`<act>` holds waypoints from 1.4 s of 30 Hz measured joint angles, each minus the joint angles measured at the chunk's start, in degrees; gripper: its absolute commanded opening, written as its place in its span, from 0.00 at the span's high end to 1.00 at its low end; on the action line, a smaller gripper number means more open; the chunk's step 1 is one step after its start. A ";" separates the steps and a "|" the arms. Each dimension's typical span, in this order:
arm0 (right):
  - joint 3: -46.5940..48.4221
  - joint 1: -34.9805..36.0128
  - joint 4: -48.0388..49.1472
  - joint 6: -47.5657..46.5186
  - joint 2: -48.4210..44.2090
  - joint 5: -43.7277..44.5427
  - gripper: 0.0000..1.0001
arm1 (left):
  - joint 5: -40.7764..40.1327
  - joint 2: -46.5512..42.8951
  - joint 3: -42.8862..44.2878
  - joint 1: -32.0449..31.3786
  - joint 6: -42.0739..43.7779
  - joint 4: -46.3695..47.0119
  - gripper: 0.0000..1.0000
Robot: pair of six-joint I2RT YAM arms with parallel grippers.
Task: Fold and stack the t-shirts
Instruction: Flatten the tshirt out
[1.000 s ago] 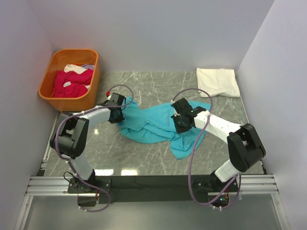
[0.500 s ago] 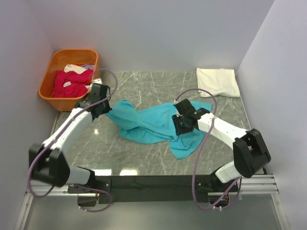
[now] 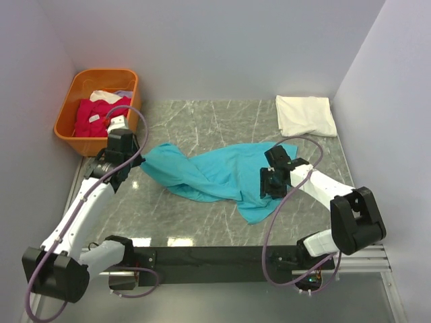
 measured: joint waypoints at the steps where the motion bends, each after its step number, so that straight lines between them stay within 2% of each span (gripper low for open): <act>1: 0.00 -0.55 0.22 0.28 0.22 -0.13 0.44 | -0.09 -1.05 -0.79 0.42 -0.02 0.44 0.99; 5: 0.59 -2.91 2.29 1.22 5.70 -1.66 0.46 | -0.37 -4.33 -3.74 1.64 -0.04 3.52 0.99; 8: 4.98 -4.37 2.12 1.53 10.19 -2.27 0.46 | -0.39 -5.53 -5.60 2.67 0.00 5.11 0.99; 11: 11.85 -5.27 1.51 1.44 16.26 -2.29 0.46 | -0.31 -6.08 -6.93 4.50 -0.02 6.43 0.99; 18: 34.86 -5.60 1.51 -0.70 33.14 -2.23 0.46 | 0.92 -7.58 -8.76 7.43 -0.02 8.00 0.99; 22: 40.04 -5.60 2.36 -1.62 34.38 -1.25 0.46 | 2.84 -7.65 -8.96 7.50 0.00 8.81 0.99; 25: 36.94 -5.60 3.50 -1.60 29.51 -0.22 0.46 | 3.89 -7.65 -8.96 7.54 0.00 8.98 0.99; 32: 15.23 -5.60 4.87 2.38 9.14 2.71 0.50 | 5.31 -7.65 -9.09 7.91 0.00 9.70 0.99; 38: 5.11 -5.64 5.16 4.83 6.03 3.76 0.52 | 5.68 -7.67 -9.49 7.98 0.00 9.75 0.99; 42: 2.86 -5.86 5.16 5.70 5.99 3.87 0.53 | 5.68 -7.67 -9.75 8.02 0.00 9.75 0.99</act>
